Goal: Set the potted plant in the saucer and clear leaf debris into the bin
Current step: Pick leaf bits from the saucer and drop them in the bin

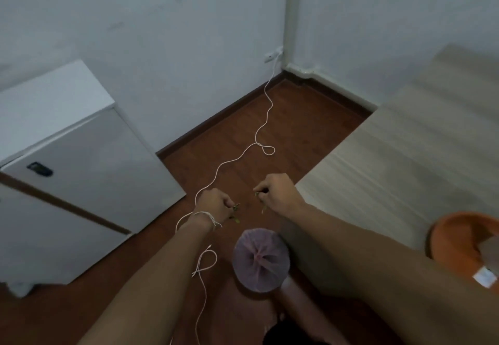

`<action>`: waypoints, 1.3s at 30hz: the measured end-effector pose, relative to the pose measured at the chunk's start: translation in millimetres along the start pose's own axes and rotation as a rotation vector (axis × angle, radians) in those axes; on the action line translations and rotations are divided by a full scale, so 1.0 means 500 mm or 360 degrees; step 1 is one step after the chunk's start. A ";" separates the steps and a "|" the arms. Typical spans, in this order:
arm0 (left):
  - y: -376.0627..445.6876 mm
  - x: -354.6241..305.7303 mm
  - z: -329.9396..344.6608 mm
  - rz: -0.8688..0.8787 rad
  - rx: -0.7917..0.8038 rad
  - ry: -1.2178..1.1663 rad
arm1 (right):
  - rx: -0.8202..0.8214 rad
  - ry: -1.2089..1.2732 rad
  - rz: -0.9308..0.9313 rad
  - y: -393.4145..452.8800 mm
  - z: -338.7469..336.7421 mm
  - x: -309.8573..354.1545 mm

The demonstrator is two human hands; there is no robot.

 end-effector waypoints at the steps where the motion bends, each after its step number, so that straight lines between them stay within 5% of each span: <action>1: -0.002 0.002 0.006 -0.0010 0.0011 -0.0023 | -0.0002 0.0019 0.0012 -0.001 0.007 -0.005; 9: -0.011 0.040 0.117 -0.0172 -0.0001 -0.0124 | 0.0115 0.0067 0.0064 0.003 0.113 -0.069; 23: 0.129 0.190 0.539 -0.0254 0.0227 -0.0022 | 0.0476 -0.0019 0.0423 -0.001 0.464 -0.429; 32: 0.202 0.268 0.765 -0.0238 0.0321 0.0131 | 0.0370 0.0046 0.0544 0.000 0.627 -0.578; 39: 0.204 0.264 0.839 -0.0323 0.0333 -0.0117 | 0.0245 0.0105 0.0668 -0.014 0.659 -0.616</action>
Point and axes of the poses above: each hand's wrist, its own y-axis towards the middle knuckle, its own z-axis out of the palm, x = y × z, the point moved 2 cm from there along y, towards the middle knuckle, and after that the axes turned 9 degrees about y, right-handed, at the moved point
